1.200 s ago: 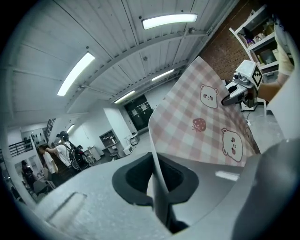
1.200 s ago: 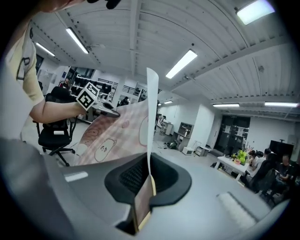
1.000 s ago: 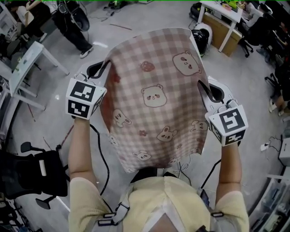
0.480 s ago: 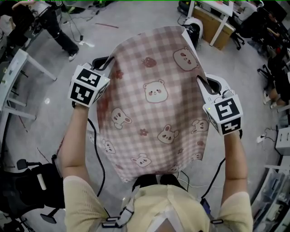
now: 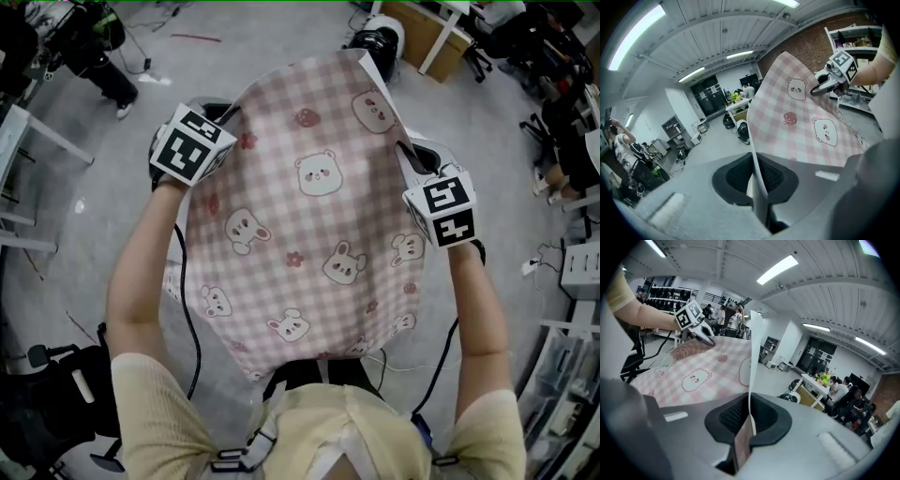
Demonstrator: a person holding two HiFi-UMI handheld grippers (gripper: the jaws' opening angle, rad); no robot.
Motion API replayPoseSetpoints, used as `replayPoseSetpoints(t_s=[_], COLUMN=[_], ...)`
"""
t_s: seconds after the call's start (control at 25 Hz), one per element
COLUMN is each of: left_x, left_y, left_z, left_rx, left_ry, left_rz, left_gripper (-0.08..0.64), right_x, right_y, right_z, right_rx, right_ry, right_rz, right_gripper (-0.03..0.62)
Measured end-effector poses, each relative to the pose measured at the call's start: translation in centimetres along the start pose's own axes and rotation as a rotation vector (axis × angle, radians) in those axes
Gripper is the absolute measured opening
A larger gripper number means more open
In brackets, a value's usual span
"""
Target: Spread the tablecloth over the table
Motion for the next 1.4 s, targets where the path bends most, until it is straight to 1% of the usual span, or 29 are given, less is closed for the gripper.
replayPoseSetpoints(t_s=[0.12,0.24,0.4,0.6,0.68,0.72,0.76,0.84,0.88,0.92,0.96,1.04,1.08,1.12,1.16,1.24,1.28,1.4], left_x=[0.5,1.1,2.0,3.6,2.9,2.0,0.8,-2.0,-2.7,-2.2,-0.8,2.9,4.2,5.0,5.4,4.9,4.4,1.6], left_y=[0.0,0.2,0.3,0.4,-1.0,-2.0,-2.4,-0.8,0.0,0.2,-0.3,-2.0,-2.1,-1.8,-1.5,-1.2,-0.6,1.6], left_z=[-0.4,-0.5,-0.4,-0.9,-1.5,-1.8,-1.4,1.7,2.9,2.8,1.6,-1.9,-2.6,-2.6,-2.2,-1.3,-0.5,2.7], left_rx=[-0.029,-0.048,-0.004,0.008,0.023,0.036,0.059,0.133,0.161,0.170,0.161,0.126,0.121,0.129,0.145,0.184,0.207,0.258], left_ry=[0.005,0.030,0.079,0.105,0.116,0.108,0.075,-0.038,-0.069,-0.058,-0.008,0.133,0.182,0.205,0.211,0.193,0.166,0.043], left_rz=[-0.006,-0.020,-0.038,-0.050,-0.049,-0.032,0.013,0.160,0.208,0.210,0.166,0.024,-0.024,-0.044,-0.043,-0.006,0.036,0.210], left_gripper=[0.006,0.006,0.006,0.007,0.007,0.007,0.008,0.008,0.009,0.009,0.011,0.014,0.015,0.019,0.021,0.031,0.037,0.048], right_x=[0.2,0.5,1.0,1.9,0.8,-0.1,-1.1,-2.3,-2.5,-2.2,-1.5,0.5,1.4,2.0,2.3,2.0,1.9,1.0], right_y=[0.2,0.2,0.3,0.4,1.5,2.4,2.9,1.9,1.3,1.3,1.8,3.1,3.2,2.8,2.4,2.2,1.8,0.3], right_z=[0.0,0.0,-0.1,-0.4,-1.0,-1.4,-1.1,1.5,2.5,2.5,1.6,-1.1,-1.7,-1.7,-1.5,-1.2,-0.7,1.9], right_rx=[-0.016,-0.011,0.031,0.063,0.078,0.074,0.057,-0.007,-0.027,-0.027,-0.004,0.071,0.100,0.116,0.124,0.125,0.115,0.051], right_ry=[0.011,0.034,0.077,0.112,0.118,0.103,0.058,-0.091,-0.139,-0.139,-0.092,0.062,0.116,0.141,0.145,0.113,0.072,-0.089], right_rz=[-0.013,-0.018,-0.029,-0.056,-0.066,-0.081,-0.113,-0.217,-0.249,-0.248,-0.213,-0.103,-0.067,-0.052,-0.054,-0.087,-0.117,-0.227], right_gripper=[0.011,0.011,0.009,0.011,0.009,0.009,0.009,0.009,0.009,0.009,0.009,0.009,0.009,0.009,0.009,0.009,0.011,0.009])
Point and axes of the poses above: the fingertips, and each gripper's own axes: x forward along the fingers, y to its left, z out of its top, the point moved 3 cm from there along -x, backward along the fingers, and after that the axes turned 3 degrees about -z, right-handed, at the moved point
